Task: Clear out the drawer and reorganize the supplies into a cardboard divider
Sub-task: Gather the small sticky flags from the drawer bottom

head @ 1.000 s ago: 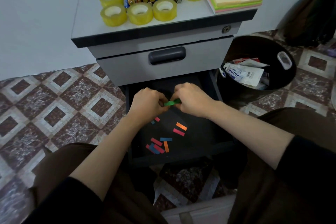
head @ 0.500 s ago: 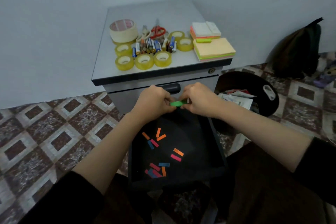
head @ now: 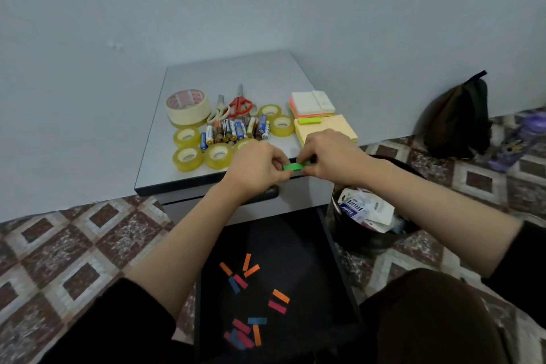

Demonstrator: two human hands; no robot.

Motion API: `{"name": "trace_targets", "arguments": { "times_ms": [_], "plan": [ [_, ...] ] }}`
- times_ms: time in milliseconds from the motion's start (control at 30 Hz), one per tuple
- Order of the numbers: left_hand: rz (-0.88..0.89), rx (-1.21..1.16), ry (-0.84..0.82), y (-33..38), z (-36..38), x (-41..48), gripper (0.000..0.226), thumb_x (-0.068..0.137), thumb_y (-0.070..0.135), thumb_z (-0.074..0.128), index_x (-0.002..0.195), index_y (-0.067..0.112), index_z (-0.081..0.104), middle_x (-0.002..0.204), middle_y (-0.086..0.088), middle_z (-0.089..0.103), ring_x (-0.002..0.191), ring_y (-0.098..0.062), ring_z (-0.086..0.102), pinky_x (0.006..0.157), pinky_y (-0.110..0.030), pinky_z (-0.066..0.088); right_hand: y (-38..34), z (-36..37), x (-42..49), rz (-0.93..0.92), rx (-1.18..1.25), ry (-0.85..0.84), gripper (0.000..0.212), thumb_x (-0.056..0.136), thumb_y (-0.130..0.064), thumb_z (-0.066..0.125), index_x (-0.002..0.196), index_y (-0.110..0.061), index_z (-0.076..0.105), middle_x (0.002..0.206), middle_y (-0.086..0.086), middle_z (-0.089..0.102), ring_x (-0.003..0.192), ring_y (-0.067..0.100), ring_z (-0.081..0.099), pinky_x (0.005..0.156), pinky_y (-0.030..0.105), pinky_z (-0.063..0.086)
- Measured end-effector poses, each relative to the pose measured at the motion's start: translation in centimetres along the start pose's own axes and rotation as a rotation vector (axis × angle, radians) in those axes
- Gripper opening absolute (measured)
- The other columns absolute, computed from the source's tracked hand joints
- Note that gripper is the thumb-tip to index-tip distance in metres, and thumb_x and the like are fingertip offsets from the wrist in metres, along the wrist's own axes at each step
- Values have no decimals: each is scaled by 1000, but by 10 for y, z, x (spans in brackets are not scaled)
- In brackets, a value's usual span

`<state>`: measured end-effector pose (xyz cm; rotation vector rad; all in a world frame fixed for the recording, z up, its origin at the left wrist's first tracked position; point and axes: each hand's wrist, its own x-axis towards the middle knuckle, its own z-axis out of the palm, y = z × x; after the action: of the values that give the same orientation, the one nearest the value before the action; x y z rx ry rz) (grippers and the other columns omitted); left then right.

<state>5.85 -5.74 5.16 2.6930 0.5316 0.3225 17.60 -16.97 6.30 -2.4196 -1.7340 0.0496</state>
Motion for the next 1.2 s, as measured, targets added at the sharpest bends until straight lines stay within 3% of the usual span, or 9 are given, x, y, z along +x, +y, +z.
{"name": "trace_targets", "arguments": {
  "times_ms": [67, 167, 300, 400, 667, 967, 1200],
  "plan": [
    [9, -76, 98, 0, 0, 9, 21, 78, 29, 72, 92, 14, 73, 79, 5, 67, 74, -11, 62, 72, -31, 51, 10, -11, 8, 49, 23, 37, 26, 83, -29, 67, 108, -23, 71, 107, 4, 62, 104, 24, 54, 72, 27, 34],
    [-14, -185, 211, 1, 4, 19, 29, 87, 30, 63, 109, 12, 67, 101, 3, 65, 87, -11, 58, 82, -27, 46, 30, -30, 21, 132, 49, 85, 28, 82, -30, 70, 109, -22, 71, 106, 4, 66, 101, 23, 57, 75, 25, 35],
    [-52, -165, 257, 1, 24, 31, 32, 95, 22, 51, 121, 6, 60, 128, -6, 56, 122, -19, 46, 100, -21, 28, 52, -40, 40, 230, 46, 80, 27, 81, -26, 71, 108, -20, 71, 105, 6, 67, 97, 22, 56, 75, 27, 38],
    [-121, -167, 231, 0, 44, 39, 35, 96, 19, 46, 127, 4, 55, 135, -8, 49, 128, -19, 39, 104, -21, 24, 59, -35, 52, 245, 30, 19, 25, 81, -21, 71, 105, -17, 72, 104, 7, 66, 84, 17, 48, 72, 25, 37],
    [-53, -152, 244, -18, 72, 38, 27, 91, 7, 54, 116, 0, 64, 124, -15, 60, 121, -27, 49, 103, -26, 31, 64, -21, 61, 222, 40, -41, 20, 84, -12, 63, 103, -11, 71, 102, 4, 66, 83, 13, 46, 70, 23, 34],
    [-23, -146, 301, -20, 76, 38, 28, 91, 9, 55, 116, 2, 64, 122, -11, 62, 119, -23, 51, 101, -23, 31, 63, -18, 66, 207, -5, -32, 18, 84, -12, 62, 99, -10, 72, 100, 5, 67, 84, 16, 49, 69, 26, 38],
    [-11, -137, 312, -20, 77, 37, 28, 91, 9, 55, 116, 2, 64, 122, -10, 62, 120, -23, 51, 101, -21, 30, 62, -17, 69, 204, -37, -23, 18, 82, -11, 62, 98, -9, 72, 101, 7, 66, 95, 24, 58, 69, 29, 43]
  ]
}}
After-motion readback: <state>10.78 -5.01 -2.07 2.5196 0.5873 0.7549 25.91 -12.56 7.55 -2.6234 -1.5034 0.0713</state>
